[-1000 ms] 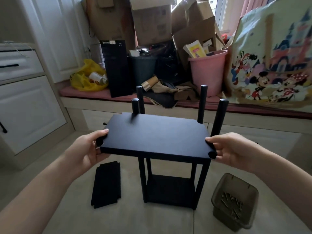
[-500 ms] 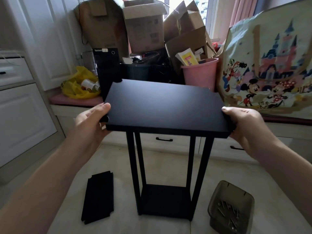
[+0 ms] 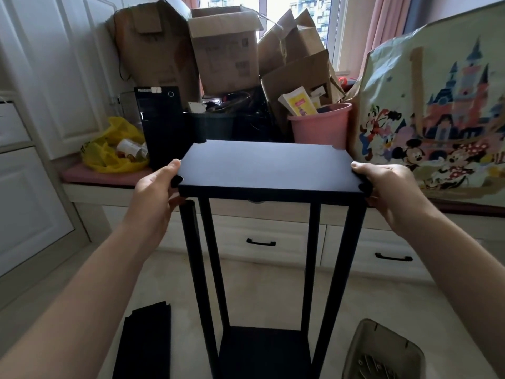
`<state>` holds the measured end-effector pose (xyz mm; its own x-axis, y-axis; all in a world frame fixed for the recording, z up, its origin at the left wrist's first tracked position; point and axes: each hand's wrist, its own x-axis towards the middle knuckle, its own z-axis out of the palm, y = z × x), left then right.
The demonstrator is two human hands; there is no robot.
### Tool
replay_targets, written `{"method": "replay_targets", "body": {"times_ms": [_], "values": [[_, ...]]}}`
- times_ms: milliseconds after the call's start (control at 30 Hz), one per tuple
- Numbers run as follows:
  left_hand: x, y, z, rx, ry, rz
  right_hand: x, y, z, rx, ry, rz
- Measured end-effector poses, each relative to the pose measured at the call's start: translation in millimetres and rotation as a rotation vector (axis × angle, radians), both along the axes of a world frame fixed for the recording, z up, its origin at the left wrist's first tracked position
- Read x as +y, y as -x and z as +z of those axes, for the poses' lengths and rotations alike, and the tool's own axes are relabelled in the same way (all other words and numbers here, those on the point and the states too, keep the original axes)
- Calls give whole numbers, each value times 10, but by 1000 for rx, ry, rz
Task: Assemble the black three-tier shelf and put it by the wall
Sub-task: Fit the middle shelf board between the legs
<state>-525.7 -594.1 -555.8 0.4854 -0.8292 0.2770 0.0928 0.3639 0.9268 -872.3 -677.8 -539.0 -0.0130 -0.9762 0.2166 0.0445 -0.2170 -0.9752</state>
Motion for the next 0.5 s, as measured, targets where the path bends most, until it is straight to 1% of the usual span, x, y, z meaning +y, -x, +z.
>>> {"method": "replay_targets", "body": {"times_ms": [167,300,500], "values": [[-90,-11,-146,-45,-56,-84,-165,-22,-79,-74,-111,73],[-86,71,-219,19,-103,-121,-217,-27,-138,-158,-223,99],[-12,160,-165,-1,-101,-150,-241,-10,-192,-198,-322,137]]}}
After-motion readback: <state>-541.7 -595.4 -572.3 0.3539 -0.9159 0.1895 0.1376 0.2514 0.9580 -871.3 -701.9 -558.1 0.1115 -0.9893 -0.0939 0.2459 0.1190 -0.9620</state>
